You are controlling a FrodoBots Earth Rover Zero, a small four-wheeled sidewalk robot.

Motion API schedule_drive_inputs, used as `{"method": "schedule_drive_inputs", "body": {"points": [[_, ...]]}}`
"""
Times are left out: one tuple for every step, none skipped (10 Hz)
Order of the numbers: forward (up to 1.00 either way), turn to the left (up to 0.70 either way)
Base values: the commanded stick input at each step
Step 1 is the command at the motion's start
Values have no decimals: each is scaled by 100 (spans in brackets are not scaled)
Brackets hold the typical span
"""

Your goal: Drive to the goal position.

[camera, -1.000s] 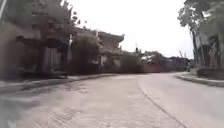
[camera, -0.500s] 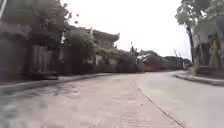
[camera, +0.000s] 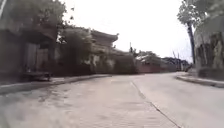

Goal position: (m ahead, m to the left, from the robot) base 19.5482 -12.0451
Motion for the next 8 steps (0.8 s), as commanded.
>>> {"method": "schedule_drive_inputs", "body": {"points": [[85, 0], [85, 0], [85, 0], [85, -9], [85, -29], [85, -34], [85, -34], [85, -32]]}}
